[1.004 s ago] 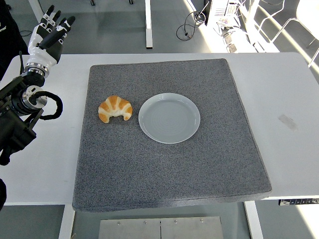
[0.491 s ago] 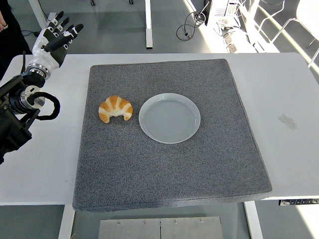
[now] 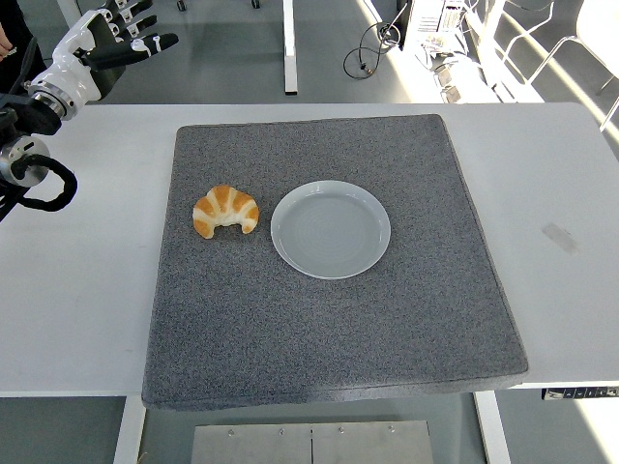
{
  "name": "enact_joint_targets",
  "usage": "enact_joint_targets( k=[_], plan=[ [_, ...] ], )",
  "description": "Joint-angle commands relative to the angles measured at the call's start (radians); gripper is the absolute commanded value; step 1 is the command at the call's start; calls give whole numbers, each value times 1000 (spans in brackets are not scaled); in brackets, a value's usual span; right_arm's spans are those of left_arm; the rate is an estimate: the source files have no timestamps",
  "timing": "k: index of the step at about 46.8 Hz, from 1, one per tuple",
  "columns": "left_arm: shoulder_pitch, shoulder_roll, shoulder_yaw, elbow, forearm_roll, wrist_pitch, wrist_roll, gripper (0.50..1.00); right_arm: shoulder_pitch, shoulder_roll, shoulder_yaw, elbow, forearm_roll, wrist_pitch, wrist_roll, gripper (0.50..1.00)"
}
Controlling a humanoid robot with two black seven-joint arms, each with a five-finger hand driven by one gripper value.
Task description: Place the bread on the plate
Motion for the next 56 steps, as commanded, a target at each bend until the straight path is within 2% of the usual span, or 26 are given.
enact_joint_targets(
  k=[1, 11, 16, 24, 29, 34, 44, 56],
  plan=[
    [-16, 8, 29, -28, 41, 0, 26, 977, 0, 0, 0, 0, 0, 1, 0, 1000],
    [-64, 30, 133, -105, 170, 11, 86, 975, 0, 0, 0, 0, 0, 1, 1, 1000],
    [-87, 47, 167, -163, 208, 20, 155, 971, 0, 0, 0, 0, 0, 1, 0, 1000],
    [-90, 94, 173, -296, 345, 89, 228, 963, 0, 0, 0, 0, 0, -1, 0, 1000],
    [-85, 120, 184, -385, 455, 135, 305, 963, 0, 0, 0, 0, 0, 1, 0, 1000],
    [-90, 133, 209, -430, 527, 163, 353, 963, 0, 0, 0, 0, 0, 1, 0, 1000],
    [-93, 137, 216, -444, 599, 161, 399, 972, 0, 0, 1, 0, 0, 1, 0, 1000],
    [-98, 137, 255, -461, 682, 163, 402, 974, 0, 0, 0, 0, 0, -1, 0, 1000]
  ],
)
